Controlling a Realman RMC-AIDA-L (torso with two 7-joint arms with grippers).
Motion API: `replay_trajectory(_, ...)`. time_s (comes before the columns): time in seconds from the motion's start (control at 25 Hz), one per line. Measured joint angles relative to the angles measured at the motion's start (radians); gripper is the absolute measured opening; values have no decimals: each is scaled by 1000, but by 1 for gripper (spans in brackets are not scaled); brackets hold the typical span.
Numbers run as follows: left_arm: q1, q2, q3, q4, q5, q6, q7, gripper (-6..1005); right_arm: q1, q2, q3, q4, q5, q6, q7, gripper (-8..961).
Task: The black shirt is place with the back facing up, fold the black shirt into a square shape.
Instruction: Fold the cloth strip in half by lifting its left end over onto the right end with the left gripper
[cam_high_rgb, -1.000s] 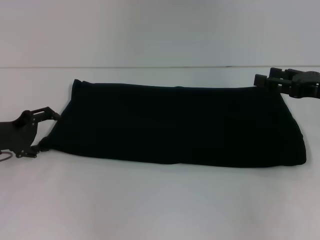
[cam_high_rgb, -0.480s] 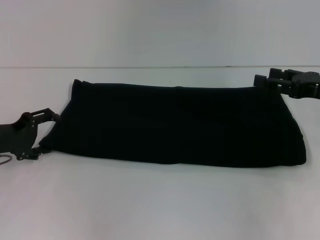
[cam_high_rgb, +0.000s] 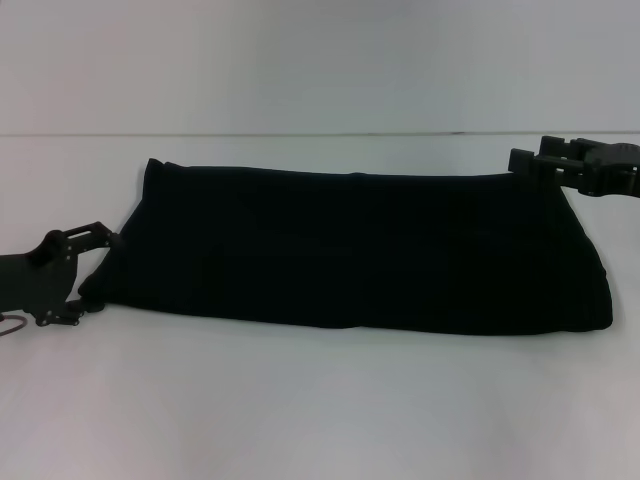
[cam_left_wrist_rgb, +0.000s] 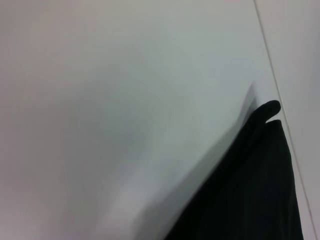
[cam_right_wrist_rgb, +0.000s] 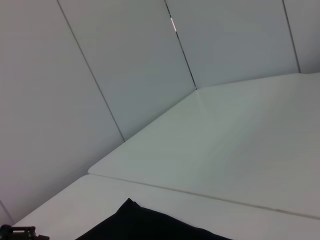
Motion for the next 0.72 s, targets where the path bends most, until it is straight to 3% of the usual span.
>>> replay_trajectory(0.72,0,-1,-4,-9,0,-28,0,948,6,0,0,0,0,13,0,808)
